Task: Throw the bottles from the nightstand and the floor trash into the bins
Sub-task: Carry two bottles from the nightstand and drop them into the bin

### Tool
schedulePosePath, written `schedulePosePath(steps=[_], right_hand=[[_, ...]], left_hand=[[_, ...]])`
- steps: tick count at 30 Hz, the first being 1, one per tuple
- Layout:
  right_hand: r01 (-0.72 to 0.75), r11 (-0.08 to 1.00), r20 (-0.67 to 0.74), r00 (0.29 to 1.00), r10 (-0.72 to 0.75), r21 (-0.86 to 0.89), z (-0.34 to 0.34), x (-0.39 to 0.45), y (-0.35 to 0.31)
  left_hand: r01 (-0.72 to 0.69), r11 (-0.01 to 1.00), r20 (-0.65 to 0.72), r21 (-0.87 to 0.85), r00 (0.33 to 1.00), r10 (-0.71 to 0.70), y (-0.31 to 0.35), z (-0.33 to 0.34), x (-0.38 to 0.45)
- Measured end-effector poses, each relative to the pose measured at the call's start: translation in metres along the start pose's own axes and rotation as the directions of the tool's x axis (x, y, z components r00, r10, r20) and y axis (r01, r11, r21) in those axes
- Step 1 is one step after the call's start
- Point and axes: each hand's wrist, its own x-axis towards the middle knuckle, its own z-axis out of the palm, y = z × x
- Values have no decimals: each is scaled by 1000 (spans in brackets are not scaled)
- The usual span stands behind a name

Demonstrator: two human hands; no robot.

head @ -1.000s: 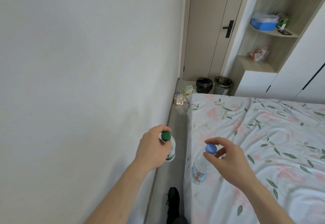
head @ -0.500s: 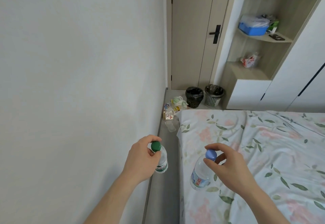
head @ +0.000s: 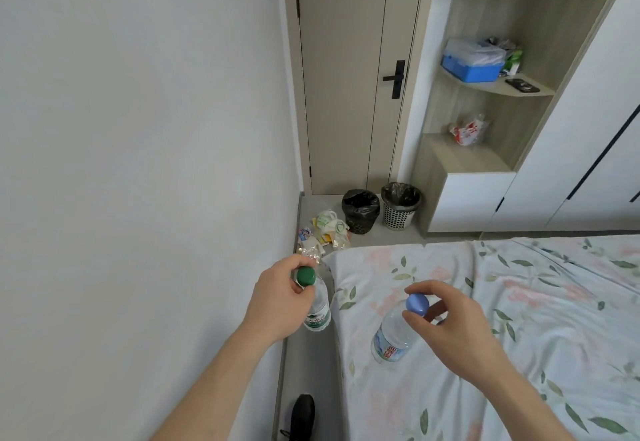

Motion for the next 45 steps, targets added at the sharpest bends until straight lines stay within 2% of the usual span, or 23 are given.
schedulePosePath(steps=[12,19,27,32,41,45], right_hand=[[-166,986,-72,984,164,-33,37,217,2],[-262,965,-145,955,258,-4,19,284,10],[-266,964,-158,952,262,-7,19,370,30],[-255,967,-134,959,251,-12,32,445,32],[-381,925,-167,912,374,-8,66,607,45],[-399,917,-199,898,393,10,60,642,35]], left_hand=[[25,999,177,27,984,-29,-39,46,291],[5,998,254,57,967,-19,-27,57,400],[-6,999,132,54,991,-2,-22,41,493],[22,999,115,44,993,-27,-24,48,571],[-32,996,353,89,935,-2,-12,108,759],[-107,987,397,117,916,53,9,111,798]])
